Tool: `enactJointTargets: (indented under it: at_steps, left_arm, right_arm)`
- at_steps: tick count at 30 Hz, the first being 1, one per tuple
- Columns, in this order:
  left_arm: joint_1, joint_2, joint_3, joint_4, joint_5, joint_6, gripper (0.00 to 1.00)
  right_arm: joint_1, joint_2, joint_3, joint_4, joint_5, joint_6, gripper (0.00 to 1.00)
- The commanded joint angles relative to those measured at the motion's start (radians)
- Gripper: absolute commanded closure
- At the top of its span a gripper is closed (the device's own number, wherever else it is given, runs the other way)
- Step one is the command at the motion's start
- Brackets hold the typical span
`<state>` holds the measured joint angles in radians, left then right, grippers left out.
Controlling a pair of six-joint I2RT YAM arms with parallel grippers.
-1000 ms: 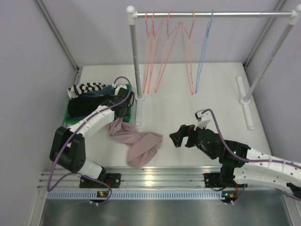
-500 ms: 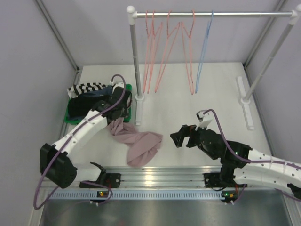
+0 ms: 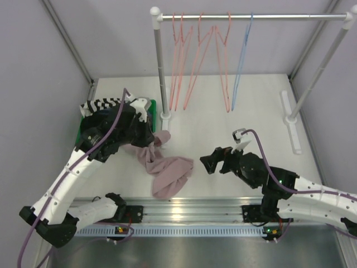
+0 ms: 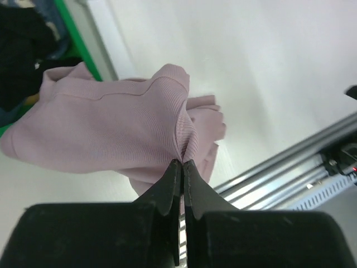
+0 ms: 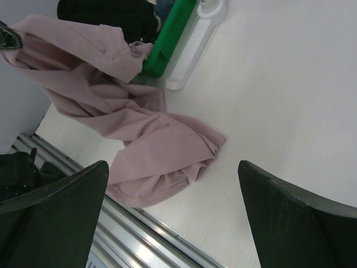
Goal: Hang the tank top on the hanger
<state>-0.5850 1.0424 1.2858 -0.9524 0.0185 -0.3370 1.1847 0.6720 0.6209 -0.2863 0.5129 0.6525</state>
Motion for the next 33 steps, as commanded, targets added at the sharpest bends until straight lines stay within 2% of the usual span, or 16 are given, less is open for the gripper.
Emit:
enactJointTargets:
  at_steps: [1, 5, 11, 21, 27, 30, 31, 33]
  left_arm:
    - [-0.021, -0.019, 0.076, -0.023, 0.204, 0.038, 1.0]
    - [-0.047, -0.025, 0.131, -0.016, 0.296, 0.049, 1.0]
    - [-0.052, -0.012, 0.19, -0.023, 0.334, 0.053, 1.0]
    - [-0.052, -0.018, 0.225, -0.045, 0.367, 0.062, 1.0]
    - [-0.05, -0.035, 0.239, -0.057, 0.376, 0.069, 1.0]
    - [-0.052, -0.042, 0.257, -0.075, 0.332, 0.076, 1.0]
    - [-0.052, -0.042, 0.265, -0.092, 0.307, 0.078, 1.0]
    - [-0.052, -0.051, 0.271, -0.097, 0.217, 0.067, 1.0]
  right_arm:
    - [0.007, 0.006, 0.017, 0.166, -0.056, -0.057, 0.0]
    - [0.009, 0.072, 0.01, 0.304, -0.129, -0.114, 0.05]
    - [0.007, 0.184, 0.062, 0.421, -0.224, -0.175, 0.07]
    - [0.007, 0.386, 0.141, 0.555, -0.221, -0.195, 0.07]
    - [0.007, 0.5, 0.171, 0.645, -0.192, -0.209, 0.11]
    - [0.006, 0.521, 0.18, 0.662, -0.198, -0.211, 0.35]
    - [0.007, 0.515, 0.178, 0.659, -0.198, -0.206, 0.52]
    - [0.007, 0.473, 0.177, 0.633, -0.179, -0.2, 0.69]
